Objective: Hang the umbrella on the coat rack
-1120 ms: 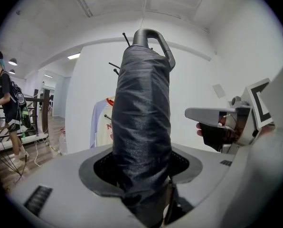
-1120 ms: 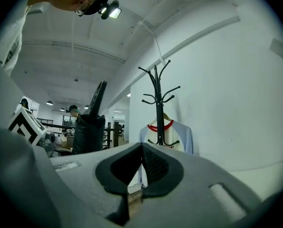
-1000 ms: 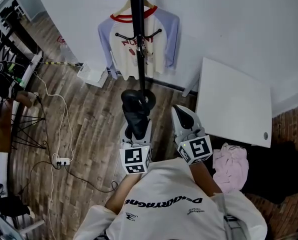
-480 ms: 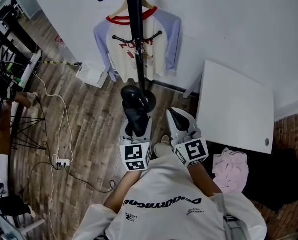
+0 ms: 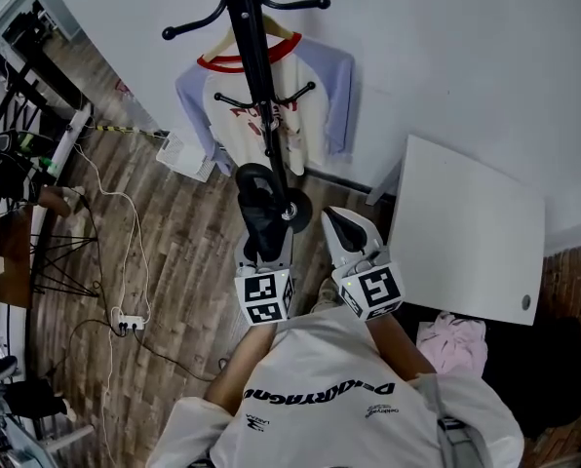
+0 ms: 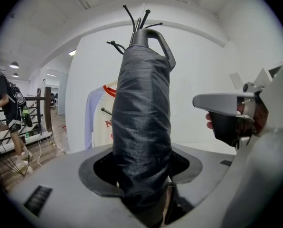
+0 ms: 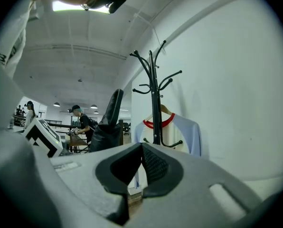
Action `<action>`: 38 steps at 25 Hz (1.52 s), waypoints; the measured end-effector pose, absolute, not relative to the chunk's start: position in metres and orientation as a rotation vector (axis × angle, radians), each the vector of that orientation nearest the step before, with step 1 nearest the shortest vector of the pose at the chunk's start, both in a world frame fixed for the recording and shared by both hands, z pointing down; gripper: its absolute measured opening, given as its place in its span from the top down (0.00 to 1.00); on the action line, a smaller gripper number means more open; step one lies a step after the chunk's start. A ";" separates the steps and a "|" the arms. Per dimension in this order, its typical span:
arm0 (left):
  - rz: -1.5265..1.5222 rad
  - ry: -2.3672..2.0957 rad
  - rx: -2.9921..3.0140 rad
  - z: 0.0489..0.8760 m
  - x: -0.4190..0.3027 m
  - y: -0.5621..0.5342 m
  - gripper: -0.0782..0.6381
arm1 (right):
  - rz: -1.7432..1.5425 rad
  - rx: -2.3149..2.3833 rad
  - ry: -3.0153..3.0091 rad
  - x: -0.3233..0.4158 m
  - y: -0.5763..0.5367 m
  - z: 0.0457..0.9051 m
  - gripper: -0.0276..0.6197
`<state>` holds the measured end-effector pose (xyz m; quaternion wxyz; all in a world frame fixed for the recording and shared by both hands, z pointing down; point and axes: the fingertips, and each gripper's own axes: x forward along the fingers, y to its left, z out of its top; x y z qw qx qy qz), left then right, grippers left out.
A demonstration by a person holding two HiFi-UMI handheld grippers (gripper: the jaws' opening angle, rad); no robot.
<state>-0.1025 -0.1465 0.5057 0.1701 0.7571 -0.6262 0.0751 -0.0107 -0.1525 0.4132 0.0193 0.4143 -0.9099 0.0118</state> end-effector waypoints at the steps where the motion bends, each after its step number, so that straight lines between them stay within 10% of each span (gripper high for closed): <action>1: 0.218 -1.785 2.140 0.508 -0.102 -0.152 0.54 | 0.039 1.278 -2.826 -0.009 -0.157 0.413 0.96; 38: 0.434 -1.688 1.942 0.624 -0.123 -0.250 0.54 | 0.122 1.309 -2.737 -0.005 -0.235 0.445 0.96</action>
